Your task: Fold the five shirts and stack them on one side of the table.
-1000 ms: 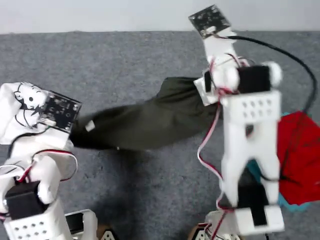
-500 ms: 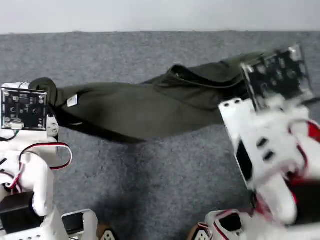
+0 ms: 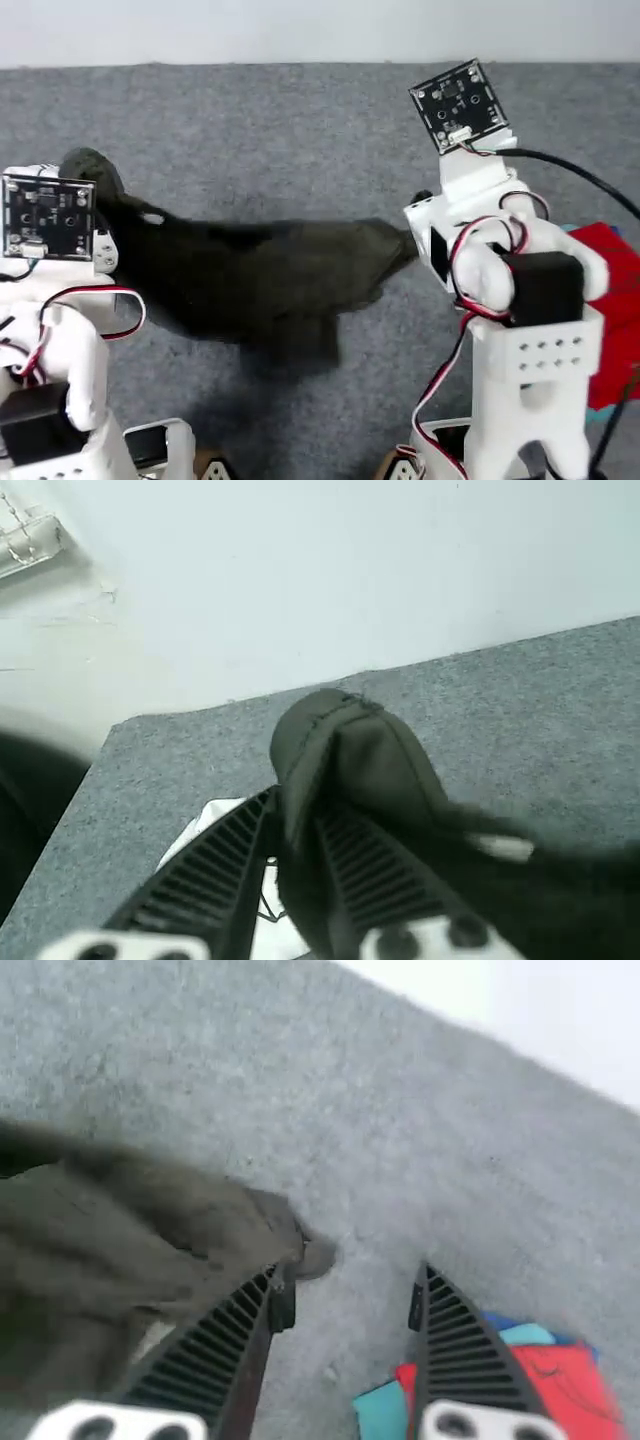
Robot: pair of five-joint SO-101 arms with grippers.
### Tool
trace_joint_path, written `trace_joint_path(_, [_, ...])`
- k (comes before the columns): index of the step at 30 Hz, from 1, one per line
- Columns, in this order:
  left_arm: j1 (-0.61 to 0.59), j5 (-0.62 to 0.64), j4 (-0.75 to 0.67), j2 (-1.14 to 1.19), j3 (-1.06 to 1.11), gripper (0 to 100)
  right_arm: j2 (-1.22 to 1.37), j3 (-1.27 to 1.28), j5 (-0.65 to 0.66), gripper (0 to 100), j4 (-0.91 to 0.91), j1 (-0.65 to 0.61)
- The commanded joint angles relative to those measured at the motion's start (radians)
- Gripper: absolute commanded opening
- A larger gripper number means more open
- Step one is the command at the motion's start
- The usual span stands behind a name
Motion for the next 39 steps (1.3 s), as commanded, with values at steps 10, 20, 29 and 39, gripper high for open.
trace_joint_path(10, [0.000,0.003,-0.008,-0.011,0.229,1,-0.008,0.408,-0.017,19.5,-0.254,-0.219])
trace_joint_path(20, [0.000,0.003,-0.002,-0.011,0.237,1,0.302,0.474,-0.018,19.5,-0.435,-0.475])
trace_joint_path(29, [-0.002,0.008,-0.003,-0.011,0.240,1,0.638,0.166,-0.015,19.1,-0.337,-0.496])
trace_joint_path(39, [-0.002,0.008,-0.006,-0.011,0.275,1,0.901,0.061,-0.015,19.0,-0.320,-0.550])
